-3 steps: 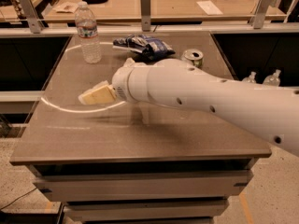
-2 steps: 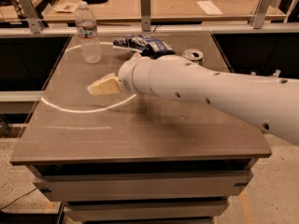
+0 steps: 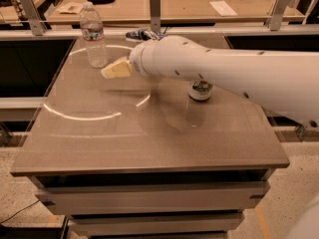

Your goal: Knock water bottle over

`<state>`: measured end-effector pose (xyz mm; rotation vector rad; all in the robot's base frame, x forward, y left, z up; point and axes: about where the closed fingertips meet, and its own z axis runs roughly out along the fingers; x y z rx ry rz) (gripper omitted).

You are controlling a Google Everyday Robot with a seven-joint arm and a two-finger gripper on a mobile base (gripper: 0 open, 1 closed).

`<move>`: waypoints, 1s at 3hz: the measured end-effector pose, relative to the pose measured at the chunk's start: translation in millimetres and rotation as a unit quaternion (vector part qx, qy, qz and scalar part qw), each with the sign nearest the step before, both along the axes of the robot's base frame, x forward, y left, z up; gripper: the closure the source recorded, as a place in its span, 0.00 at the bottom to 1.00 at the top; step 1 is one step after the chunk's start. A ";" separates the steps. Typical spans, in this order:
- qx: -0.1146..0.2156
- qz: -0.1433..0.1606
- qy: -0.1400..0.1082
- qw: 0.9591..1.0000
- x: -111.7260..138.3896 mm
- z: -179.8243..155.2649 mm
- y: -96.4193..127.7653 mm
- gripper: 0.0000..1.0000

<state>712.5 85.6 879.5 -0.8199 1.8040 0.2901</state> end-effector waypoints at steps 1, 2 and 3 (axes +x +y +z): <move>0.001 -0.001 -0.003 1.000 35.1 11.8 22.1 0.00; 0.007 -0.002 -0.013 1.000 60.7 32.8 38.7 0.00; 0.012 0.012 -0.019 1.000 74.2 52.5 59.5 0.00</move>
Offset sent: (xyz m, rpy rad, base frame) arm 0.0978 0.0604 0.0592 0.0247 -0.0452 -0.0090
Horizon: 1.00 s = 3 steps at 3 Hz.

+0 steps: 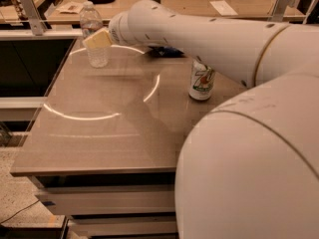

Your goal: Knock water bottle over

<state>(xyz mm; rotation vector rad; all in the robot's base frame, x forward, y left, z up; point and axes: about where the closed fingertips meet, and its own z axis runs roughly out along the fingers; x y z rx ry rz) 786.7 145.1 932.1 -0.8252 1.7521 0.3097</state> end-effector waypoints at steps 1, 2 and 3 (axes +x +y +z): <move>0.022 0.025 0.004 0.999 9.5 12.7 23.0 0.00; 0.068 0.068 0.026 0.995 12.6 13.1 44.7 0.00; 0.120 0.107 0.050 0.986 1.2 6.6 72.4 0.00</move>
Offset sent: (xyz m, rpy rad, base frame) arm 0.0040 0.0803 0.0203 0.3050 0.1241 0.2828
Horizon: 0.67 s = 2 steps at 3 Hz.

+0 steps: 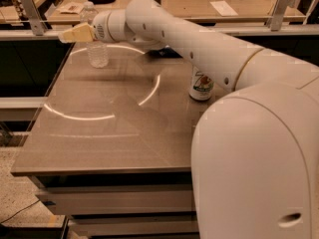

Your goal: Knock water bottle over

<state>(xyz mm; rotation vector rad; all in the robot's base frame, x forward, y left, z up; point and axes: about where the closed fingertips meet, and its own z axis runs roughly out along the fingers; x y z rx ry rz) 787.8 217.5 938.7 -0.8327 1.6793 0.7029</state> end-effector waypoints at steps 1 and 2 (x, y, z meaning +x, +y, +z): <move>0.027 0.018 0.014 0.999 -12.2 -10.4 16.1 0.00; 0.034 0.025 0.015 0.999 -19.4 -18.6 25.5 0.16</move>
Offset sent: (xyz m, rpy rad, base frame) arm -0.0257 0.0299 -0.0268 0.0812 0.0289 0.0582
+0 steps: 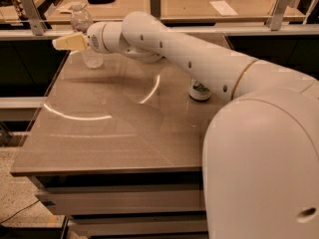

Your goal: Knock water bottle over

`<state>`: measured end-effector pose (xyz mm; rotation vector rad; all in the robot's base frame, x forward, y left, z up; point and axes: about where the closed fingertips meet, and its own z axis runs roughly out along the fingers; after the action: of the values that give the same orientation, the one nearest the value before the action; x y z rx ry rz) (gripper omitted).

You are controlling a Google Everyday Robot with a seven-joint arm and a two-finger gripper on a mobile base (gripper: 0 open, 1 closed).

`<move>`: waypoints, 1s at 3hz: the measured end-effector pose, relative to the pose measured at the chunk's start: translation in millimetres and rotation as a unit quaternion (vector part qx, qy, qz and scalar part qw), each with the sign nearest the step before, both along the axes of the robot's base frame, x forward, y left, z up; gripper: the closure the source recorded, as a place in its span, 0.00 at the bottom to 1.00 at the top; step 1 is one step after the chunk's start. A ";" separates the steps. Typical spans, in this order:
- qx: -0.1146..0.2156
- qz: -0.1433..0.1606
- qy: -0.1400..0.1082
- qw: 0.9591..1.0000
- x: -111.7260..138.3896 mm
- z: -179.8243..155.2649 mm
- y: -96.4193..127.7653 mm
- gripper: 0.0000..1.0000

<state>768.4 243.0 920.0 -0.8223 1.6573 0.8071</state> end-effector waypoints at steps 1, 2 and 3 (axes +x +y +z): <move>-0.003 0.006 -0.012 1.000 -6.5 -1.4 3.6 0.40; -0.018 0.001 -0.025 1.000 -13.0 -0.5 -0.6 0.64; -0.029 -0.010 -0.033 0.999 -16.9 0.2 -10.1 0.86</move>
Offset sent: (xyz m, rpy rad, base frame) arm -0.0195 -0.0133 0.0018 -0.0806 -0.0864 -0.0210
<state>751.5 232.9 920.3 -0.8627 1.6332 0.7143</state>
